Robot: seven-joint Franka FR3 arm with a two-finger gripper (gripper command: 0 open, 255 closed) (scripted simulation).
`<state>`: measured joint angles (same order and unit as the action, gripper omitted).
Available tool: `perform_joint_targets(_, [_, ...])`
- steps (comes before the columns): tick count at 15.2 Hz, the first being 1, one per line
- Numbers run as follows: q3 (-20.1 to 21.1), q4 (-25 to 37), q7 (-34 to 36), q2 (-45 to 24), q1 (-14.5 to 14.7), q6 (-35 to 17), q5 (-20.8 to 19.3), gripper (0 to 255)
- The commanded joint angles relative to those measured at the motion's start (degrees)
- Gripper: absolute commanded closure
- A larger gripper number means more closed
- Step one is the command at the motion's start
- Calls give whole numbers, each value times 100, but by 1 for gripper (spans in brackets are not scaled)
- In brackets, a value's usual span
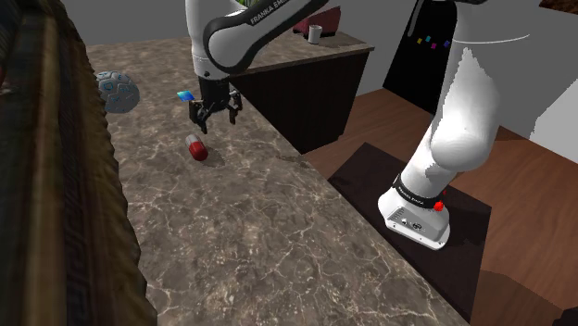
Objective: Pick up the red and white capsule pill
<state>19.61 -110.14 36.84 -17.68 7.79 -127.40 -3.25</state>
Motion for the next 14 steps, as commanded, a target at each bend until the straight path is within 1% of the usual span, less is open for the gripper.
perform_joint_targets(1, [-35,411,169,-436,114,-27,-127,0])
perform_joint_targets(6, [-166,1723,520,-1600,483,95,-384,0])
perform_joint_targets(7, [-176,1799,533,-1661,505,107,-392,0])
perform_joint_targets(14, [-248,1711,563,-1990,554,-303,-485,0])
